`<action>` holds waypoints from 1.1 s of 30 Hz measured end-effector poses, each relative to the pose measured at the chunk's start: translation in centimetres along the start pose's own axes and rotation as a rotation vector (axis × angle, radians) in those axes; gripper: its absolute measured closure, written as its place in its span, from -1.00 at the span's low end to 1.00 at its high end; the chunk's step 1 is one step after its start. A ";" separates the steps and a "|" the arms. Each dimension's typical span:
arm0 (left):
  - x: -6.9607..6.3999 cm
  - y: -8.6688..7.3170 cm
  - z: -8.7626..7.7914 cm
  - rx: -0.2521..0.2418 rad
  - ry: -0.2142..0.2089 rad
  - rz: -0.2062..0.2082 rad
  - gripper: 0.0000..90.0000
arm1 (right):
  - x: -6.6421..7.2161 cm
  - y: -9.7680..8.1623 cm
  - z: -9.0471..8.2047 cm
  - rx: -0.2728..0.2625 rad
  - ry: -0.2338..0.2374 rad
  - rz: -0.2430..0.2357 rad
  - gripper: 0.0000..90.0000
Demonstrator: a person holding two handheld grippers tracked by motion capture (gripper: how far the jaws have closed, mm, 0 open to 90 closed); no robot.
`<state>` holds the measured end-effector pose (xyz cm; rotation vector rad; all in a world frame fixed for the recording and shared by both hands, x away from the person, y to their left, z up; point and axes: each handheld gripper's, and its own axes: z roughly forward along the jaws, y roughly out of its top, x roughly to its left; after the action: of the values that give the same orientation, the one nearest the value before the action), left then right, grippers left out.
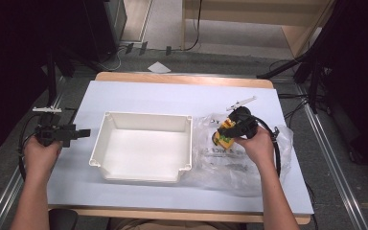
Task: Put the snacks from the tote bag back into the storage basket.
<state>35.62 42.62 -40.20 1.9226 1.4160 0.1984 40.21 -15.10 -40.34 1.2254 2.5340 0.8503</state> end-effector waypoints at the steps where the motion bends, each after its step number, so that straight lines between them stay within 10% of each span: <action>1: 0.0 0.0 0.0 -0.001 -0.001 0.000 -0.66 | 0.0 0.1 -0.2 -0.004 0.001 -0.001 0.17; 33: 0.7 0.0 -0.6 -0.025 0.003 -0.022 -0.66 | 0.4 0.9 -5.0 -0.020 0.044 0.018 0.19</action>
<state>35.60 43.53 -40.00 1.8860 1.4300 0.2079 38.46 -16.36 -35.72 1.2383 2.5464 0.9134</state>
